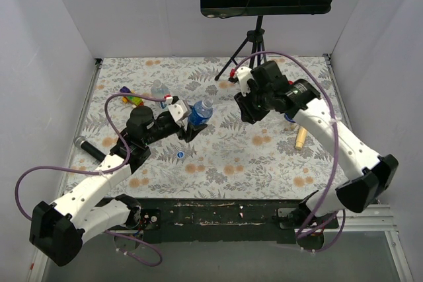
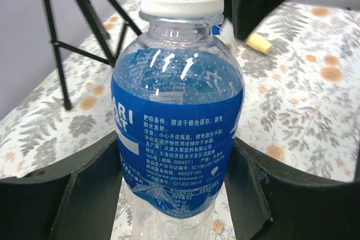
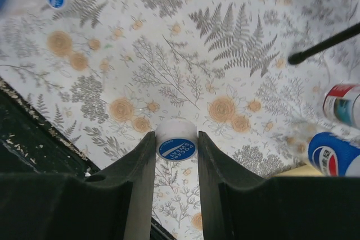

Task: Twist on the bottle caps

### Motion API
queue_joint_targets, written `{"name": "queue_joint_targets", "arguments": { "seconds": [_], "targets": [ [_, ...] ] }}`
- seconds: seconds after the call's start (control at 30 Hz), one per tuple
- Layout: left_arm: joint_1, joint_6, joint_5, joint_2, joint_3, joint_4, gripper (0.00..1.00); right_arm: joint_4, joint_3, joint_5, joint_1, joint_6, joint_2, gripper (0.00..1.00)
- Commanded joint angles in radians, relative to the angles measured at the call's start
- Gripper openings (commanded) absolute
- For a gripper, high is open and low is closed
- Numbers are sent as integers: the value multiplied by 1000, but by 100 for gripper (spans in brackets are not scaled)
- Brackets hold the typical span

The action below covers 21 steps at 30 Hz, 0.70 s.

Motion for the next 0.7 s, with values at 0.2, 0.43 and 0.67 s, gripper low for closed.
{"name": "queue_joint_targets", "arguments": {
  "seconds": [0.2,0.43,0.67],
  "targets": [
    [-87,161,200,33,28,-140,53,-31,167,-282,72,-223,-240,27],
    [-124,165,243,65,39,-158,53,-22,175,-420,95,-289,-237,26],
    [-128,165,257,64,41,-161,52,-43,198,-420,167,-340,-171,26]
  ]
}}
